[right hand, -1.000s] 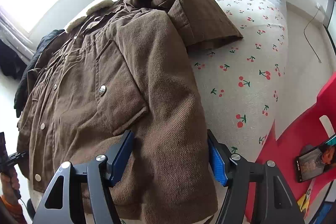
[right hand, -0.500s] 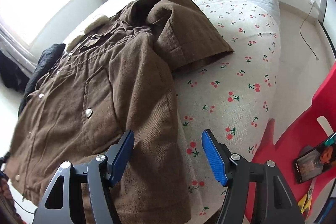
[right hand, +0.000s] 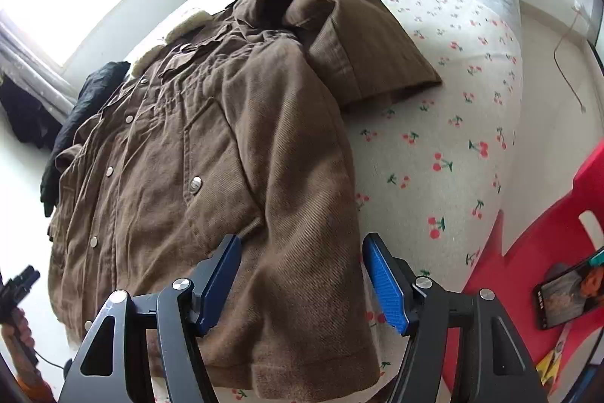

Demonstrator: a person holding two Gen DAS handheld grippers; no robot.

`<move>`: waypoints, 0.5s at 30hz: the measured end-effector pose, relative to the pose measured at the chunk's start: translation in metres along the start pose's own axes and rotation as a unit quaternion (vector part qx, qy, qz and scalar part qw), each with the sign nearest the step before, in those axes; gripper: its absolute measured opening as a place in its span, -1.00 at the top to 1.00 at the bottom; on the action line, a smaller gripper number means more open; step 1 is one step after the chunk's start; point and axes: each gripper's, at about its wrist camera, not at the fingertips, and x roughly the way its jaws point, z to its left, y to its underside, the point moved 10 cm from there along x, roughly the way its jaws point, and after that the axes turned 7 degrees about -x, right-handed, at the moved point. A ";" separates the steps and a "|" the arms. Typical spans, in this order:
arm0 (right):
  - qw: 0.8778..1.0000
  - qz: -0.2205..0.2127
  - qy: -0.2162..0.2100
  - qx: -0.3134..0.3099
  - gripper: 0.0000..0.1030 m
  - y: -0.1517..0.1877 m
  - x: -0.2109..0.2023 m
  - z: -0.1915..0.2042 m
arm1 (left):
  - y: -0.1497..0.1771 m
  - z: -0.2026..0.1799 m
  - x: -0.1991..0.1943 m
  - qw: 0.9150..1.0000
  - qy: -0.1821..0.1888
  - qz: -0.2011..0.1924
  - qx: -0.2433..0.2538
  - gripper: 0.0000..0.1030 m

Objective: Fold large clothes

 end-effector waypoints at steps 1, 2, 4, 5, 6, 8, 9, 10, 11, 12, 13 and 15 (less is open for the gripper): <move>1.000 -0.001 0.005 -0.011 -0.31 -0.008 -0.005 0.005 | -0.012 -0.008 0.002 1.000 -0.005 -0.003 0.013 -0.42; 1.000 -0.004 0.007 -0.020 -0.31 -0.015 -0.008 0.009 | -0.025 -0.015 0.004 1.000 -0.009 -0.006 0.025 -0.44; 0.999 -0.015 0.007 -0.040 -0.32 -0.038 -0.018 0.021 | -0.052 -0.027 0.008 0.999 -0.020 -0.015 0.046 -0.46; 0.999 -0.019 0.006 -0.049 -0.31 -0.051 -0.021 0.027 | -0.067 -0.034 0.011 0.998 -0.025 -0.020 0.059 -0.47; 0.998 -0.021 0.007 -0.059 -0.31 -0.066 -0.022 0.035 | -0.081 -0.042 0.015 0.997 -0.031 -0.024 0.072 -0.49; 0.997 -0.022 0.009 -0.078 -0.32 -0.093 -0.019 0.052 | -0.110 -0.057 0.028 0.994 -0.044 -0.026 0.095 -0.51; 0.996 -0.022 0.013 -0.089 -0.31 -0.111 -0.014 0.061 | -0.126 -0.067 0.038 0.993 -0.047 -0.025 0.104 -0.51; 0.995 -0.021 0.018 -0.098 -0.32 -0.128 -0.008 0.070 | -0.139 -0.076 0.047 0.992 -0.047 -0.025 0.111 -0.51; 0.994 -0.020 0.020 -0.106 -0.31 -0.146 0.000 0.082 | -0.155 -0.085 0.060 0.992 -0.045 -0.022 0.117 -0.51; 0.994 -0.020 0.018 -0.110 -0.31 -0.166 0.010 0.094 | -0.170 -0.094 0.075 0.992 -0.043 -0.016 0.118 -0.51; 0.993 -0.019 0.013 -0.112 -0.31 -0.186 0.023 0.107 | -0.187 -0.101 0.093 0.992 -0.043 -0.009 0.116 -0.51; 0.993 -0.021 -0.002 -0.113 -0.31 -0.224 0.050 0.133 | -0.213 -0.111 0.123 0.992 -0.046 -0.004 0.117 -0.51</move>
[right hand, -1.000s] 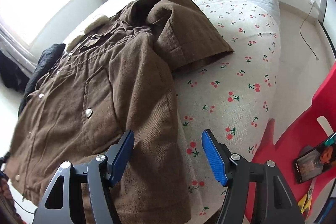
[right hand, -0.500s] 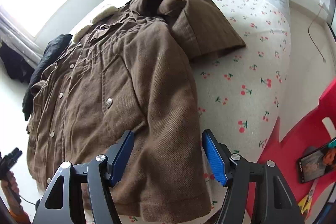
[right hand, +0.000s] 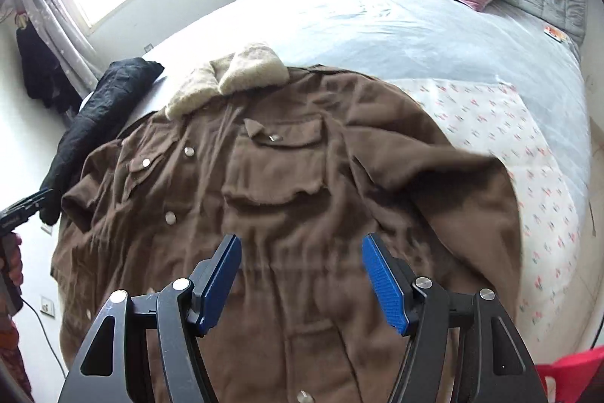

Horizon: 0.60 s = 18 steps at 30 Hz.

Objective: Fold large clothes

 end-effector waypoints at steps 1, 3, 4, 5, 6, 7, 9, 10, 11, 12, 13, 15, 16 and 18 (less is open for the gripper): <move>1.000 -0.002 -0.007 0.001 -0.31 -0.020 0.016 0.010 | -0.018 0.000 0.018 1.000 -0.010 -0.003 0.004 -0.51; 1.000 -0.003 -0.024 0.007 -0.31 -0.056 0.049 0.027 | -0.047 0.003 0.048 0.999 -0.028 -0.009 0.026 -0.51; 0.999 -0.003 -0.033 0.011 -0.31 -0.073 0.068 0.037 | -0.059 0.008 0.061 0.999 -0.039 -0.010 0.035 -0.51; 0.999 -0.001 -0.041 0.013 -0.31 -0.089 0.087 0.045 | -0.070 0.018 0.077 0.998 -0.051 -0.006 0.041 -0.51; 0.999 0.001 -0.047 0.014 -0.31 -0.101 0.105 0.053 | -0.081 0.026 0.091 0.997 -0.058 -0.002 0.045 -0.51; 0.998 0.003 -0.055 0.014 -0.31 -0.111 0.123 0.060 | -0.090 0.037 0.103 0.997 -0.066 0.000 0.046 -0.51; 0.998 0.008 -0.066 0.021 -0.31 -0.134 0.161 0.073 | -0.101 0.067 0.127 0.996 -0.078 0.015 0.042 -0.51; 0.997 0.011 -0.074 0.029 -0.31 -0.144 0.180 0.078 | -0.105 0.080 0.136 0.996 -0.082 0.024 0.036 -0.51; 0.996 0.012 -0.081 0.039 -0.31 -0.150 0.194 0.082 | -0.103 0.095 0.147 0.996 -0.079 0.041 0.024 -0.51; 0.995 0.014 -0.088 0.054 -0.31 -0.158 0.210 0.084 | -0.099 0.105 0.159 0.995 -0.072 0.063 0.010 -0.51; 0.993 0.013 -0.094 0.072 -0.31 -0.165 0.225 0.085 | -0.093 0.114 0.169 0.994 -0.062 0.085 -0.005 -0.51; 0.988 0.020 -0.102 0.113 -0.32 -0.173 0.252 0.081 | -0.073 0.122 0.183 0.991 -0.028 0.127 -0.026 -0.50; 0.985 0.032 -0.098 0.139 -0.30 -0.173 0.268 0.077 | -0.061 0.122 0.190 0.989 -0.012 0.143 -0.033 -0.46; 0.983 0.029 -0.060 0.170 0.27 -0.170 0.285 0.064 | -0.053 0.117 0.187 0.993 -0.015 0.118 -0.011 -0.16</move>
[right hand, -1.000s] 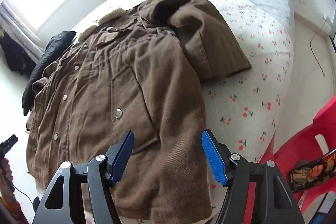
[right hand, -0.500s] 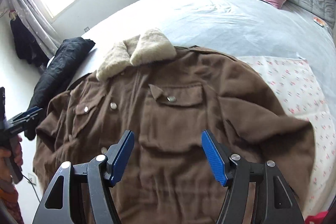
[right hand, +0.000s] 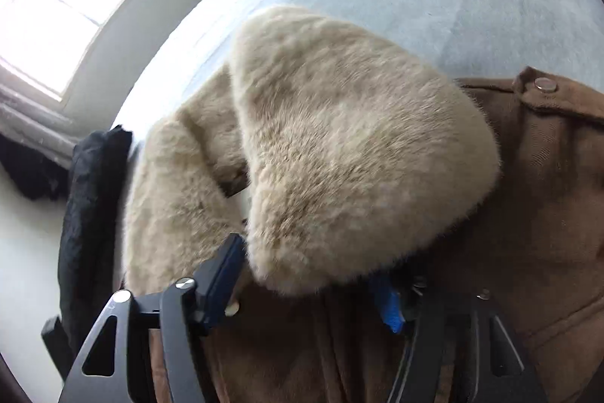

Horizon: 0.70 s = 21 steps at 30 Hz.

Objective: Fold large clothes

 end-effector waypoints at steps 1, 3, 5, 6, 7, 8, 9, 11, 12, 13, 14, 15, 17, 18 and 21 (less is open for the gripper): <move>0.999 -0.019 0.032 -0.016 0.55 -0.003 0.001 -0.003 | 0.002 -0.002 -0.005 1.000 -0.004 -0.018 0.005 0.12; 0.997 -0.041 0.054 -0.048 0.72 -0.003 -0.003 0.003 | 0.001 0.000 -0.022 0.998 0.008 -0.056 -0.030 0.75; 0.992 -0.064 0.065 -0.083 0.84 -0.009 -0.016 0.013 | -0.006 0.003 -0.042 0.994 0.009 -0.098 -0.042 0.78; 0.991 -0.080 0.052 -0.093 0.86 -0.017 -0.026 0.020 | -0.012 0.004 -0.056 0.991 0.003 -0.126 -0.045 0.78; 0.990 -0.093 0.038 -0.102 0.87 -0.026 -0.036 0.029 | -0.019 0.005 -0.067 0.988 -0.002 -0.147 -0.046 0.78; 0.986 -0.109 0.041 -0.116 0.87 -0.036 -0.046 0.037 | -0.027 0.005 -0.080 0.983 -0.007 -0.178 -0.046 0.78; 0.982 -0.122 0.051 -0.133 0.87 -0.047 -0.054 0.046 | -0.034 0.006 -0.091 0.977 -0.019 -0.208 -0.045 0.78; 0.978 -0.135 0.063 -0.147 0.87 -0.063 -0.054 0.056 | -0.048 0.004 -0.096 0.969 -0.049 -0.242 -0.031 0.77; 0.976 -0.142 0.067 -0.149 0.87 -0.070 -0.050 0.057 | -0.053 0.004 -0.086 0.969 -0.067 -0.238 -0.025 0.73; 0.977 -0.142 0.071 -0.145 0.84 -0.074 -0.040 0.056 | -0.057 0.005 -0.066 0.973 -0.088 -0.212 -0.016 0.67; 0.979 -0.127 0.074 -0.142 0.71 -0.072 -0.025 0.051 | -0.062 0.013 -0.041 0.978 -0.110 -0.175 -0.008 0.54; 0.982 -0.103 0.071 -0.141 0.66 -0.066 -0.006 0.048 | -0.058 0.015 -0.021 0.981 -0.140 -0.136 0.003 0.47; 0.986 -0.070 0.058 -0.141 0.52 -0.048 0.013 0.037 | -0.055 0.010 -0.016 0.978 -0.156 -0.137 0.027 0.38; 0.987 -0.064 0.041 -0.142 0.48 -0.041 0.012 0.034 | -0.054 0.005 -0.024 0.976 -0.149 -0.152 0.034 0.07; 0.985 -0.067 -0.006 -0.158 0.10 -0.032 -0.022 0.024 | -0.052 -0.014 -0.052 0.978 -0.099 -0.180 0.044 -0.30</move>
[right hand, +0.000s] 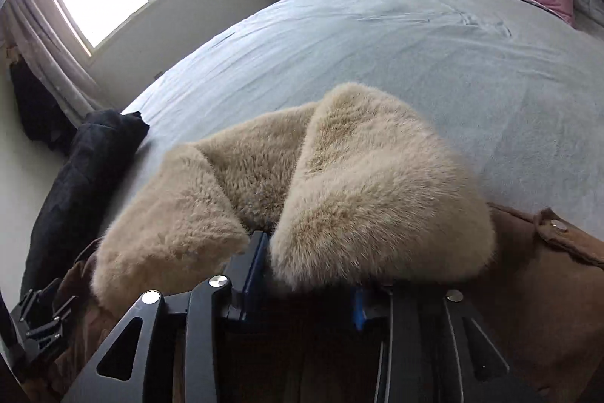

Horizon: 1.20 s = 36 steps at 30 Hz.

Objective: Fold large clothes

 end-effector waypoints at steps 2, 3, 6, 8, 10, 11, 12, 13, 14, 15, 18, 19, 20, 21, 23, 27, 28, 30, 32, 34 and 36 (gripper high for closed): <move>1.000 -0.016 0.010 -0.015 0.06 -0.001 -0.031 -0.016 | -0.010 -0.016 -0.015 1.000 0.018 -0.006 0.009 -0.30; 0.999 -0.017 0.018 -0.022 0.06 0.001 -0.047 -0.027 | -0.014 -0.026 -0.022 1.000 0.025 -0.007 0.014 -0.30; 0.998 -0.014 0.052 -0.025 -0.01 0.014 -0.097 -0.071 | -0.022 -0.067 -0.040 0.998 0.061 -0.007 0.027 -0.33; 0.997 -0.001 0.074 -0.025 -0.11 0.029 -0.126 -0.104 | -0.015 -0.094 -0.049 0.996 0.087 0.004 0.034 -0.38; 0.995 0.021 0.098 -0.023 -0.12 0.052 -0.156 -0.139 | 0.000 -0.124 -0.064 0.993 0.113 0.020 0.041 -0.41; 0.994 0.030 0.104 -0.021 -0.13 0.062 -0.170 -0.152 | 0.007 -0.136 -0.070 0.991 0.125 0.027 0.045 -0.44; 0.993 0.039 0.108 -0.016 -0.13 0.075 -0.186 -0.166 | 0.013 -0.146 -0.077 0.989 0.136 0.034 0.048 -0.49; 0.993 0.048 0.111 -0.010 -0.13 0.085 -0.200 -0.175 | 0.019 -0.157 -0.084 0.987 0.146 0.039 0.050 -0.54; 0.992 0.058 0.113 -0.002 -0.14 0.097 -0.215 -0.186 | 0.026 -0.166 -0.091 0.985 0.156 0.044 0.051 -0.61; 0.991 0.065 0.115 0.004 -0.14 0.107 -0.230 -0.194 | 0.032 -0.174 -0.100 0.984 0.164 0.050 0.053 -0.62; 0.990 0.075 0.123 0.004 -0.18 0.135 -0.277 -0.209 | 0.056 -0.197 -0.127 0.978 0.184 0.074 0.064 -0.64; 0.990 0.075 0.123 0.002 -0.26 0.145 -0.293 -0.211 | 0.064 -0.202 -0.138 0.976 0.191 0.080 0.065 -0.64; 0.990 0.074 0.123 0.004 -0.33 0.153 -0.305 -0.213 | 0.070 -0.206 -0.146 0.975 0.196 0.084 0.065 -0.64; 0.989 0.076 0.123 0.010 -0.35 0.164 -0.316 -0.215 | 0.077 -0.210 -0.155 0.973 0.202 0.089 0.064 -0.64; 0.989 0.080 0.120 0.030 -0.36 0.185 -0.331 -0.220 | 0.089 -0.216 -0.174 0.970 0.218 0.095 0.057 -0.64; 0.991 0.063 0.094 0.077 -0.36 0.228 -0.338 -0.224 | 0.115 -0.226 -0.207 0.964 0.244 0.099 0.048 -0.64; 0.991 0.064 0.084 0.082 -0.36 0.240 -0.335 -0.225 | 0.121 -0.228 -0.213 0.962 0.250 0.099 0.046 -0.64; 0.991 0.058 0.067 0.105 -0.36 0.261 -0.323 -0.228 | 0.136 -0.228 -0.224 0.958 0.264 0.104 0.039 -0.64; 0.988 0.047 0.047 0.139 -0.36 0.276 -0.313 -0.235 | 0.150 -0.227 -0.232 0.956 0.273 0.102 0.032 -0.64; 0.983 0.023 0.029 0.181 -0.36 0.286 -0.309 -0.245 | 0.163 -0.223 -0.233 0.957 0.270 0.102 0.020 -0.64; 0.978 0.004 0.015 0.210 -0.36 0.292 -0.307 -0.252 | 0.179 -0.222 -0.229 0.957 0.262 0.123 0.012 -0.64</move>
